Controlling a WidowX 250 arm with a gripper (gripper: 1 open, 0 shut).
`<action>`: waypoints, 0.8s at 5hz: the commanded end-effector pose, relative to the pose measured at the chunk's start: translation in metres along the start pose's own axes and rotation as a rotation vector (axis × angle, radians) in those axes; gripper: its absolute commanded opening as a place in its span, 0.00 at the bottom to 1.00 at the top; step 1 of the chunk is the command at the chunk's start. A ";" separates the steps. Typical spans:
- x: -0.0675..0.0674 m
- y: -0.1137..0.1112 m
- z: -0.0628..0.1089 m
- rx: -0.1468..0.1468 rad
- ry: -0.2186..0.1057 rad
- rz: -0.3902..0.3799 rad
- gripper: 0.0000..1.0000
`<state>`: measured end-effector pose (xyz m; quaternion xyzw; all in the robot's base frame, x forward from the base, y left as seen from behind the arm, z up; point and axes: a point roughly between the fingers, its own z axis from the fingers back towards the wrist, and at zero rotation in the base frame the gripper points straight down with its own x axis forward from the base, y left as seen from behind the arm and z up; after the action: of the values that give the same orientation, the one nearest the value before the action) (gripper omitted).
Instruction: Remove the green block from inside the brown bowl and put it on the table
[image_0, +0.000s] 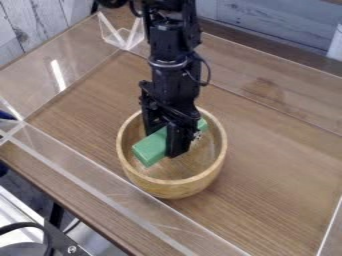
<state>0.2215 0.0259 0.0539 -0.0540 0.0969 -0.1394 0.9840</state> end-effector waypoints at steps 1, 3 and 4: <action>0.010 0.000 0.023 0.041 -0.089 -0.009 0.00; 0.007 0.005 0.030 0.048 -0.108 0.011 0.00; 0.000 0.017 0.044 0.056 -0.134 0.089 0.00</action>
<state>0.2273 0.0430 0.0800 -0.0413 0.0589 -0.0937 0.9930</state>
